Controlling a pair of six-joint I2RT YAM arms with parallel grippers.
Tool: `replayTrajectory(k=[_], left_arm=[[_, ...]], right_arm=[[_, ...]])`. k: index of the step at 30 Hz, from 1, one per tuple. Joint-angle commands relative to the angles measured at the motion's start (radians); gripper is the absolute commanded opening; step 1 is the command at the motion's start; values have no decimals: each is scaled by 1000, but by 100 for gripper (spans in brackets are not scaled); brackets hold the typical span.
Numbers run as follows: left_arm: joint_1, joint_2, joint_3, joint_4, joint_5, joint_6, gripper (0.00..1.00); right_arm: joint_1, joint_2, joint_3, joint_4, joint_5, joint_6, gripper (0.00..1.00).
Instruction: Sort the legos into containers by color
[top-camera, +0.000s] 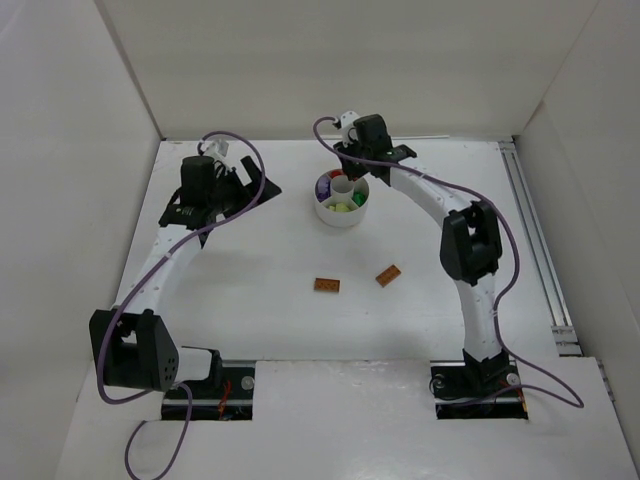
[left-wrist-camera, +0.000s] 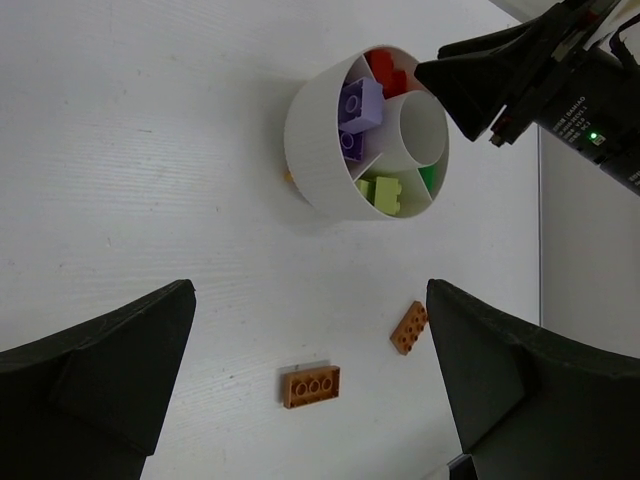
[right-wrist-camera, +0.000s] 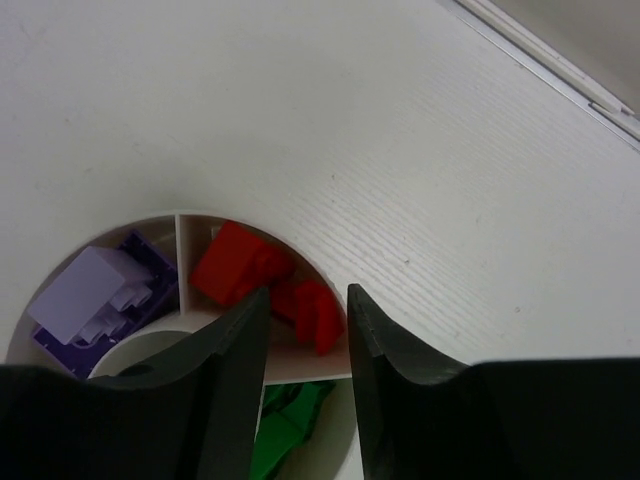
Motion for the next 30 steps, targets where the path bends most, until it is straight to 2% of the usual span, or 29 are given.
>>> replayTrajectory(k=[1,4,7,11,13,16,17,20,21,22,24,25,26,27,28,30], left_arm=[[3,-13,28,21,27,17,100],[-23,-24,17,-17,-4,17,100],[-75,-24,17,-86,-101,8,100],[-84,-60,-64,-97,-89,-46,100],[-84,-79,-109,-76,-67,-70,100],[-95,-104,-176,-76,-67,-104,100],[-95,-119,-190,-76,-67,-118,100],[-113,-157,-219,-87,-90,-130,100],[-114,-170,-233,-87,-101,-139,100],[-127,-192,-244,-87,-110,-140,100],[-152,-214,-253,-87,-124,-149,100],[-152,-234,-262,-87,-124,-149,100],[-161,-234,-262,-87,-124,-149,100],[-161,-246,-262,-87,-124,-149,100],[-161,-246,-262,-99,-124,-149,100],[-170,-272,-271,-109,-124,-140,100]], right_arm=[[-8,-125,-22,11,0,29,43],[-8,-197,-71,33,0,38,45],[-8,-282,-130,33,12,61,48],[-17,-386,-239,13,61,119,58],[-27,-434,-307,22,61,139,59],[-28,-523,-440,21,63,166,70],[-28,-541,-492,1,73,185,70],[-28,-618,-591,-70,161,332,72],[-17,-636,-667,-103,181,385,74],[-17,-670,-707,-117,199,490,81],[5,-699,-840,-117,230,581,81],[14,-722,-877,-105,240,689,86],[28,-732,-914,-105,271,731,90],[52,-732,-942,-93,282,771,100],[61,-742,-986,-93,293,846,100],[75,-742,-1016,-79,293,896,100]])
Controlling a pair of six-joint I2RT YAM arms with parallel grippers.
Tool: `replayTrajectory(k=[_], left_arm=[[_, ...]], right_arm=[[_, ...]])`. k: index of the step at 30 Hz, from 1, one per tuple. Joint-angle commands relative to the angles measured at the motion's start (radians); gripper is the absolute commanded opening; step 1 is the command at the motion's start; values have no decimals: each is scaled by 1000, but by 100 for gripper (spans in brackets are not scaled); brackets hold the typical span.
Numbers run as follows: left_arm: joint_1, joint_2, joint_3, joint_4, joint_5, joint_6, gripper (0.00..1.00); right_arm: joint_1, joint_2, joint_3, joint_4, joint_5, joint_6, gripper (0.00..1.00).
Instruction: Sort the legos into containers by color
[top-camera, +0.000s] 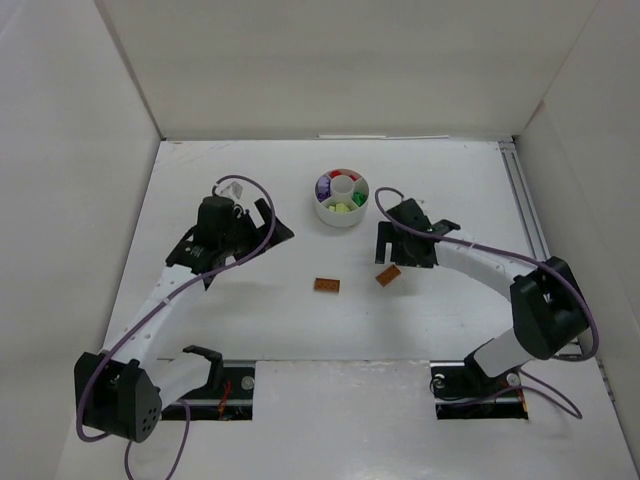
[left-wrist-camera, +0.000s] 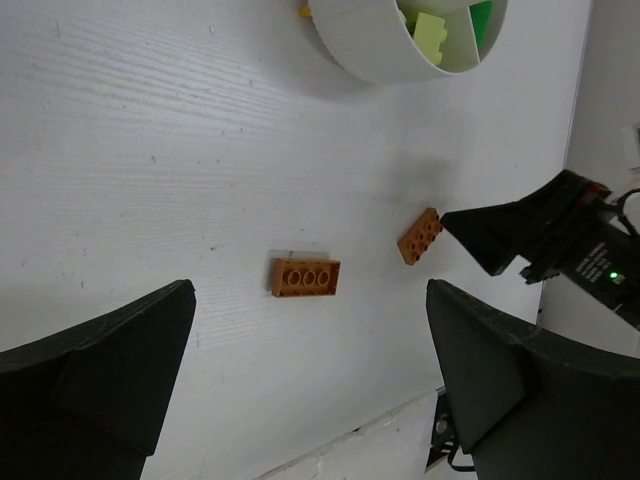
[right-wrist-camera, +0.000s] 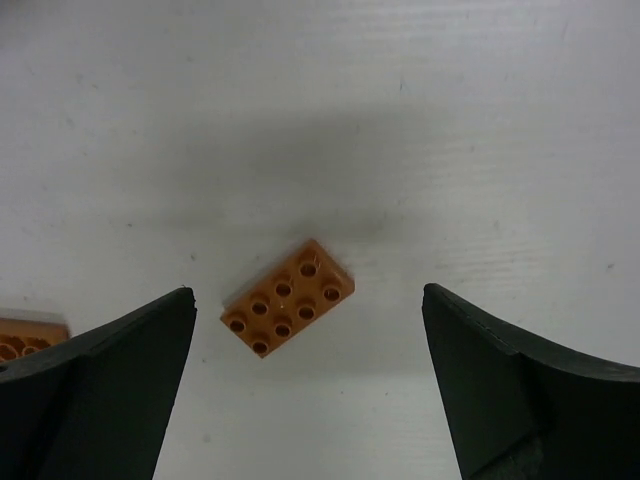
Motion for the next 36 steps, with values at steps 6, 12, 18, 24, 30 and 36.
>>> replayTrajectory(k=[6,12,18,24,30,36], left_arm=[[-7,-85,-18,-46,-6,36,100],[-7,-85,-9,-64,27,73,100],[-7,-63,-9,-64,63,108,100],[-7,-44,1,-64,81,119,100],[-7,-44,10,-64,81,119,100],[-7,-35,10,-43,90,108,100]], right_arm=[[131,3,-54,-32,127,453,100],[142,50,-74,-23,152,577,100],[142,110,-53,-23,185,619,89],[123,178,-20,-55,218,637,70],[114,211,-2,-75,236,625,32],[94,236,64,-85,282,547,11]])
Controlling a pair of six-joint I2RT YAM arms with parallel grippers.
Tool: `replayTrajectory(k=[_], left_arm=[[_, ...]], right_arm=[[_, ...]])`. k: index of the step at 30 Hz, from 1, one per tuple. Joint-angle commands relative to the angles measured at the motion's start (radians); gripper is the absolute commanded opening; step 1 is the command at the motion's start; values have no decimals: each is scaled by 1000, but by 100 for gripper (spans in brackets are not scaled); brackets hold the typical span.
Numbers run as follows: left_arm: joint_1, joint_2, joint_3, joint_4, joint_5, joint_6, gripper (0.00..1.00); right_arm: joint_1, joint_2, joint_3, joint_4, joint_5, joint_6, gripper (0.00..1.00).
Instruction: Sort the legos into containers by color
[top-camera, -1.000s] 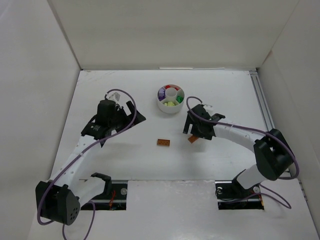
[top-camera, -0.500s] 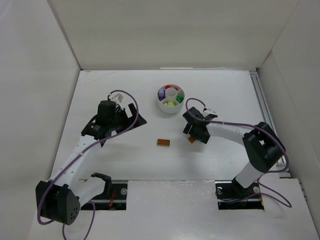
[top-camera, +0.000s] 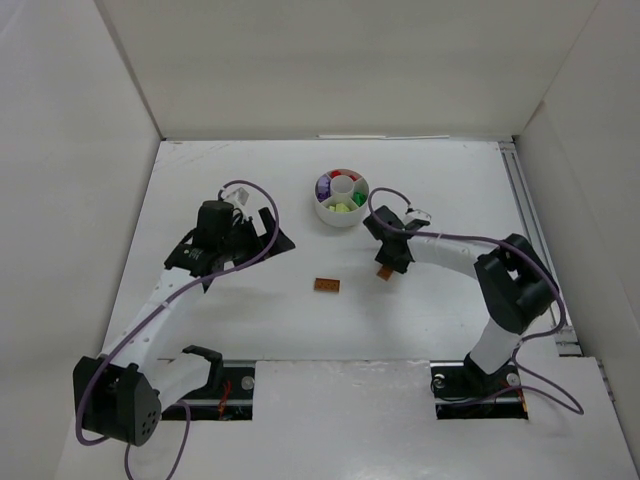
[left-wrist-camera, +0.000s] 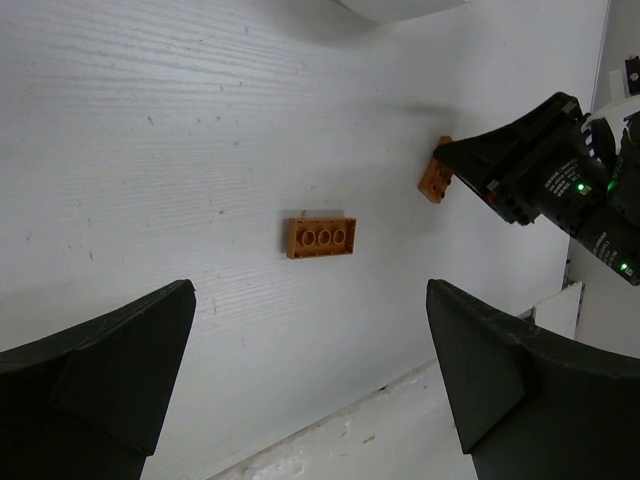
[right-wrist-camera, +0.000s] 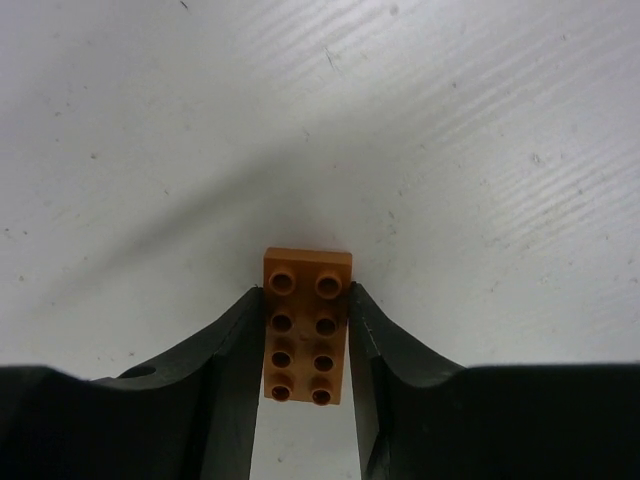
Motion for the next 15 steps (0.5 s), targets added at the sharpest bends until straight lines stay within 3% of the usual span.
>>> replayTrajectory(k=[1,3,9,15], left_arm=[[-5,-3,24,24,23,0,100],[-5,-3,24,34,23,-1,100],[-5,-3,24,65,14,-19,100],[-5,26,24,97,2,-37,100]], right_arm=[[-13,21,44,-27,57,-94,11],[11,-14,53,15,115,-172,11],[54,-214,6,437,166,-605,9],[54,-229,-10,823,128,-951,10]])
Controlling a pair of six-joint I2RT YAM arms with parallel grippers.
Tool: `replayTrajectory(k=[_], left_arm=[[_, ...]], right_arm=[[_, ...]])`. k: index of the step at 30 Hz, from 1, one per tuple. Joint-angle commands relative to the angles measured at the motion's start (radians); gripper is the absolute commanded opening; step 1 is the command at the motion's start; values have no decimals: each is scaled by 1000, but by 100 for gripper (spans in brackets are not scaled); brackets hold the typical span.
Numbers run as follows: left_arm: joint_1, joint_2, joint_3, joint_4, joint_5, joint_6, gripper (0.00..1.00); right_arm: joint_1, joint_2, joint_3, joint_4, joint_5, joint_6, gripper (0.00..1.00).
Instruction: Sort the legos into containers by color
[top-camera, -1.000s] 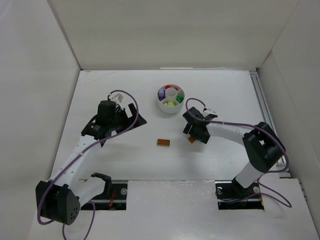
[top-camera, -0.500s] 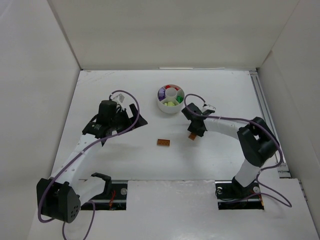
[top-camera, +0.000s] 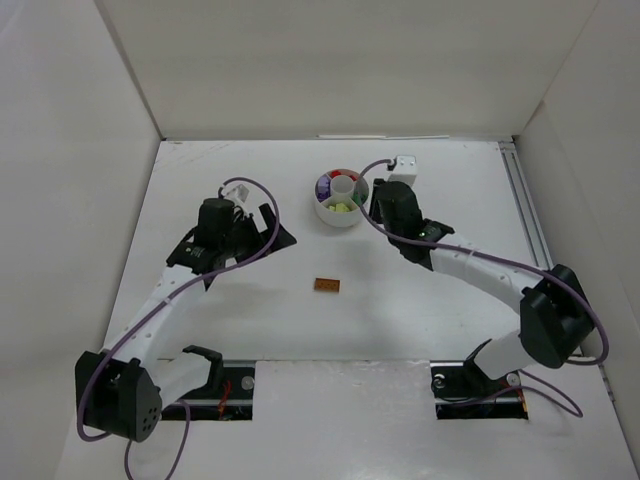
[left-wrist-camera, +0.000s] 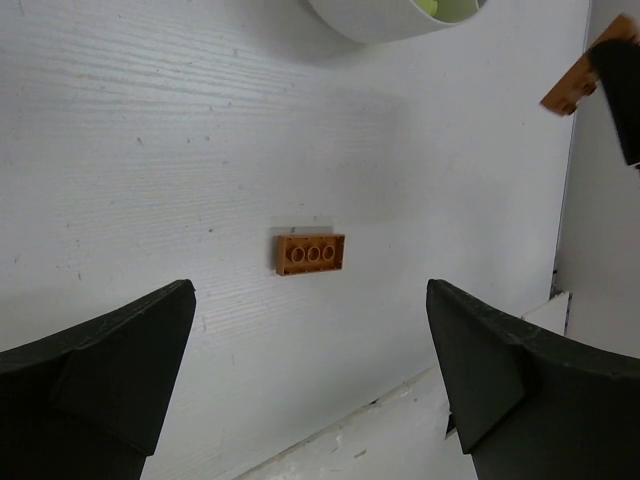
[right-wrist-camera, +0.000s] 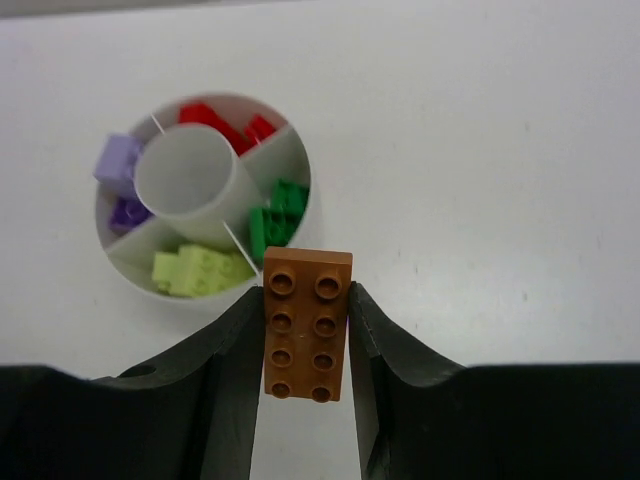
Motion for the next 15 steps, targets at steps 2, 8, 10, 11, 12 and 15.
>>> replayTrajectory(k=[2,8,10,11,12,15], left_arm=[[-5,22,35,60,-12,-15,100],[-5,74,67,60,-23,-15,100],[-5,88,90,60,-33,-15,100],[-5,100,90,60,-34,-15,100],[-5,100,101,60,-34,-15,100],[-5,120,119,69,-34,-15,100]], right_arm=[[-7,53,25,423,-64,-326,11],[-39,187,143,572,-158,-437,15],[-39,230,182,603,-167,-452,17],[-39,242,196,603,-183,-461,17],[-39,254,209,603,-192,-461,17],[-48,291,230,623,-224,-461,19]])
